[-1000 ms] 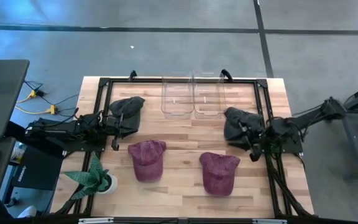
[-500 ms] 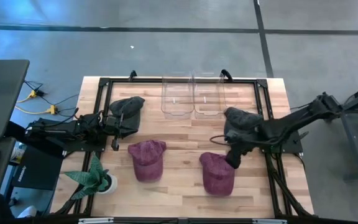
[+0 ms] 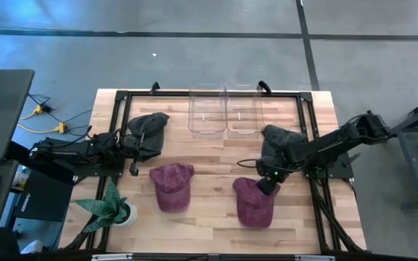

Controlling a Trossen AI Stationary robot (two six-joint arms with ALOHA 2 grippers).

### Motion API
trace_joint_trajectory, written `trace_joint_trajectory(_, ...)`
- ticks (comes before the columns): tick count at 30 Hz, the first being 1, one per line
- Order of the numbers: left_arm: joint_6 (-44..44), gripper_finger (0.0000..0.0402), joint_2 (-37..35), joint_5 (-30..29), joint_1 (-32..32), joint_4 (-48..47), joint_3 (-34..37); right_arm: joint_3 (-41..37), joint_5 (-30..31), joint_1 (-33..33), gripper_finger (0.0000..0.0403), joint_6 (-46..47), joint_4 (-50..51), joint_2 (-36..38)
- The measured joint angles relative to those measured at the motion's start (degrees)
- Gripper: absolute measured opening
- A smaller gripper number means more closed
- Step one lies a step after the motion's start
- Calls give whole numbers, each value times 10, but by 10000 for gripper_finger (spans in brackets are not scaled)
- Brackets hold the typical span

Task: Pick & Place hat
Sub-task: Put the right red cap into the left transparent bin

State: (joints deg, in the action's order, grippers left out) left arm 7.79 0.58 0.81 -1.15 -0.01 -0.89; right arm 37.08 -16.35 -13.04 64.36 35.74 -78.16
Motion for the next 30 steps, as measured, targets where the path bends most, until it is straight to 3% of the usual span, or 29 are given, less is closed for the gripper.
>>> trace_joint_trajectory(4, 0, 1, 0, 17, 0, 2, 0, -21, -43, -2, 209, -2, -60, -10)
trace_joint_trajectory(7, 0, 1, 0, 19, 0, 2, 0, -38, -49, -9, 150, -4, -117, -10)
trace_joint_trajectory(11, -18, 1, 4, 95, 0, 31, 0, -39, -38, -16, 41, -38, -158, -9)
trace_joint_trajectory(13, -28, 1, 12, 119, 0, 68, 0, -30, -26, -17, 13, -70, -184, -9)
trace_joint_trajectory(17, -58, 1, 44, 119, 0, 136, 0, -5, 23, -16, 31, -122, -260, -9)
trace_joint_trajectory(21, -72, 1, 106, 105, 0, 204, 0, 12, 103, -14, 11, -195, -367, -8)
trace_joint_trajectory(27, -71, 1, 242, 91, 0, 353, -3, 13, 215, -12, 18, -307, -530, -8)
trace_joint_trajectory(30, -72, 1, 327, 74, 0, 379, -30, 13, 229, 4, 9, -320, -563, -8)
